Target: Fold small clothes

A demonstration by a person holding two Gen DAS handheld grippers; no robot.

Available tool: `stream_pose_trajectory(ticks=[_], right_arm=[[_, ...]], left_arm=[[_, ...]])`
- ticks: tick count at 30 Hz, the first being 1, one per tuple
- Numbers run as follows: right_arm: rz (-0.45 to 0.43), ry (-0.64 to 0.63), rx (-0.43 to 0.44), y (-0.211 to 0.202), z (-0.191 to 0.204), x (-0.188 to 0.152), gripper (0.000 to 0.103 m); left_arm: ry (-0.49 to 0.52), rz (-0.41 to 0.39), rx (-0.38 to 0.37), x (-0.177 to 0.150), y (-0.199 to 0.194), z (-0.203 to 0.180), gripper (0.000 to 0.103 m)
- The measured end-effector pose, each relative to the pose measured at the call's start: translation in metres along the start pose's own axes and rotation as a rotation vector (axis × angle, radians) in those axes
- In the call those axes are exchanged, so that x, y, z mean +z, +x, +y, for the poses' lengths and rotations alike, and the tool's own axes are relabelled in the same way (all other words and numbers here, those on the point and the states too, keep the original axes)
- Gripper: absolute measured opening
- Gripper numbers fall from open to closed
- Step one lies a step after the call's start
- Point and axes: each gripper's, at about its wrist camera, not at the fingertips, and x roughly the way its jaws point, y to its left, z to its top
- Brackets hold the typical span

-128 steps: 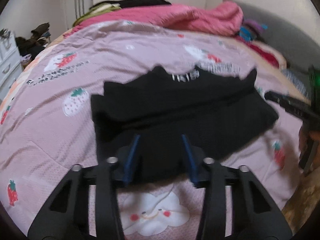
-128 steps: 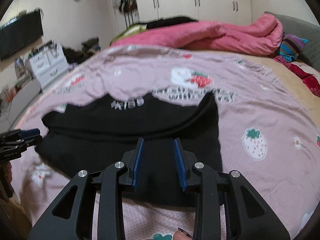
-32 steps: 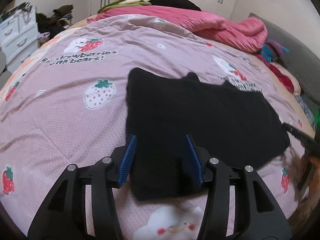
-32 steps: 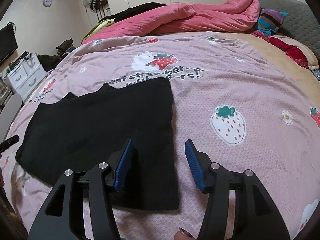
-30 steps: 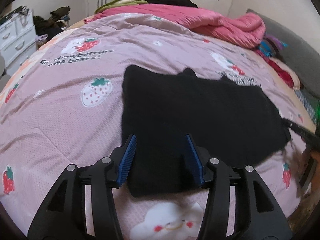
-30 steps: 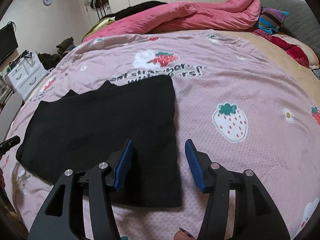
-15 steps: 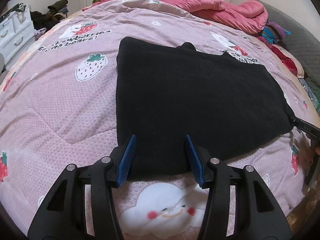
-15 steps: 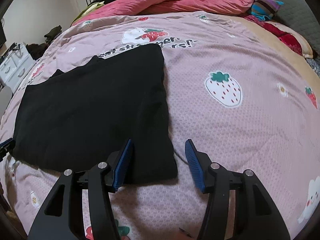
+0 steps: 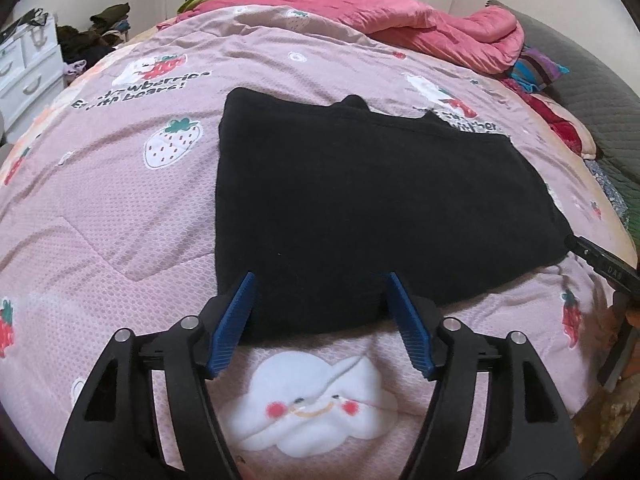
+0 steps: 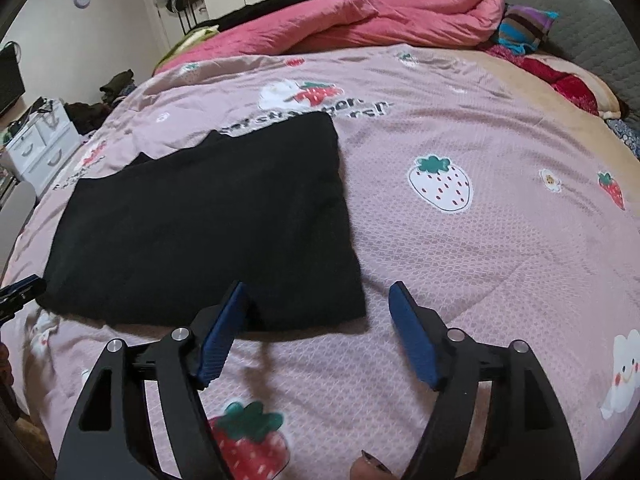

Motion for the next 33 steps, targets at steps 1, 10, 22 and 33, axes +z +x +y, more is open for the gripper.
stream_pose_trajectory(ticks=[1,10,22,33], right_arm=[[-0.008,-0.004,-0.003,-0.002,0.002,-0.001,0.083],[-0.042,-0.004,0.020,-0.016,0.009,-0.006,0.098],[-0.098,-0.055,0.085,-0.029,0.032,-0.002,0.098],[-0.133,-0.194,0.082,-0.031,0.076,-0.006,0.099]], left_arm=[[0.005,-0.001,0.000,-0.001,-0.001,-0.002,0.062],[0.032,0.000,-0.017,-0.007,-0.007,-0.014,0.076],[0.025,0.008,-0.013,-0.012,-0.008,-0.012,0.094],[-0.003,-0.009,0.020,-0.011,-0.014,0.004,0.094]])
